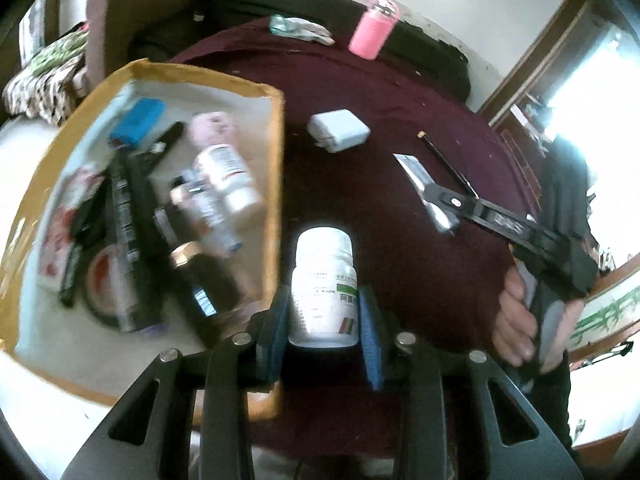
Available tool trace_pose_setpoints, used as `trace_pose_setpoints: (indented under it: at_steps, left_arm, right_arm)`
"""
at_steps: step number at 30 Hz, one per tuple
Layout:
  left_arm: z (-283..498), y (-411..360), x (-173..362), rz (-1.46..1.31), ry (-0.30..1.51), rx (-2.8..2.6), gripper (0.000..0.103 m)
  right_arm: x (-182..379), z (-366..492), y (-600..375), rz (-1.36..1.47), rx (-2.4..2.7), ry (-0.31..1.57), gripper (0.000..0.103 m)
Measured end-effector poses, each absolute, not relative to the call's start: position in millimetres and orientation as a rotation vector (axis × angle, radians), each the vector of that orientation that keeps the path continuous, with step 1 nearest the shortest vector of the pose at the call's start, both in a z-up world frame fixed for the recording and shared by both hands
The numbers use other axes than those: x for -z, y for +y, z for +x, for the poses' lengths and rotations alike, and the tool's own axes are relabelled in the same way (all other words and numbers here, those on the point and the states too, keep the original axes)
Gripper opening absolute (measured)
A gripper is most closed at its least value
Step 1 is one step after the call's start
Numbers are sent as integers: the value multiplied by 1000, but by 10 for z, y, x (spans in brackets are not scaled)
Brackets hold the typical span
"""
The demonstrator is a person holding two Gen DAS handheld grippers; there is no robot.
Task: Organize objects
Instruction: 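Carry the pill bottle with the left tool while the right tool carries the tube over the tray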
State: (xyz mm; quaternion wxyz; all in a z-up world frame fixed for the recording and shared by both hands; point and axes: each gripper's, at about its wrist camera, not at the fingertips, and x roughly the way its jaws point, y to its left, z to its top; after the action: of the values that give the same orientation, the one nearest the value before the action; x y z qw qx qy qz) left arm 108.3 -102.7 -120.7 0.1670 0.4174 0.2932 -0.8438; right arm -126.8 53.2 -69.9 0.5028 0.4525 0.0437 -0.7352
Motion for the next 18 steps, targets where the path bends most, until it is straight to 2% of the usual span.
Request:
trace_pose_setpoints:
  at_steps: [10, 18]
  left_arm:
    - [1606, -1372, 950, 1040, 926, 2410, 28]
    - [1916, -1767, 894, 943, 957, 2336, 28]
  right_arm:
    - [269, -352, 219, 994, 1626, 116, 26]
    - [217, 25, -178, 979, 1547, 163, 26]
